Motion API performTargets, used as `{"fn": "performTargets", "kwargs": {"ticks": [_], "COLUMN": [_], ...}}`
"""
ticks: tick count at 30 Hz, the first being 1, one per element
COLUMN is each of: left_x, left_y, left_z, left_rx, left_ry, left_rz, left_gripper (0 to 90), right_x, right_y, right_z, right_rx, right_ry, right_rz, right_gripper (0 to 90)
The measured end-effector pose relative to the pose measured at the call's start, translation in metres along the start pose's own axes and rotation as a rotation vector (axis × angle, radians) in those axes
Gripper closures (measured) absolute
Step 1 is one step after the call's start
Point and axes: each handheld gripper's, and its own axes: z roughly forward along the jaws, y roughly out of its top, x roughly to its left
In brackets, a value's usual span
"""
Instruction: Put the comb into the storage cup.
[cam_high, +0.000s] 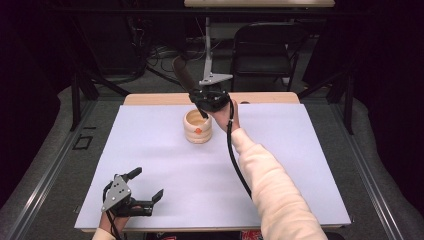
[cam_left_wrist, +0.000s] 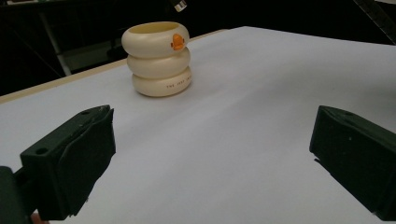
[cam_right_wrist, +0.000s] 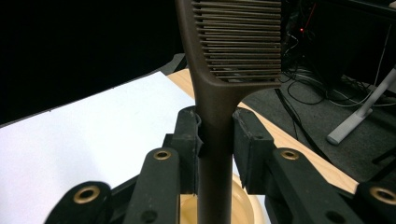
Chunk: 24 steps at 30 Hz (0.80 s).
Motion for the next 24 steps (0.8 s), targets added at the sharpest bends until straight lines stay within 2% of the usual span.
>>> {"fn": "performTargets", "kwargs": {"ticks": [8,24], "left_x": [0.000,0.000], "left_y": [0.000,0.000], "left_z": [0.000,0.000], "left_rx": [0.001,0.000], "left_ry": [0.001,0.000], "left_rz": [0.002,0.004], "left_gripper": [0.2,0.2], "right_x": [0.002,-0.001], "right_y": [0.001,-0.004], "right_z": [0.006,0.015], "right_rx": [0.000,-0.006], "right_ry": [0.007,-0.009], "right_rz": [-0.005,0.000], "right_gripper": [72.2,72.2]}}
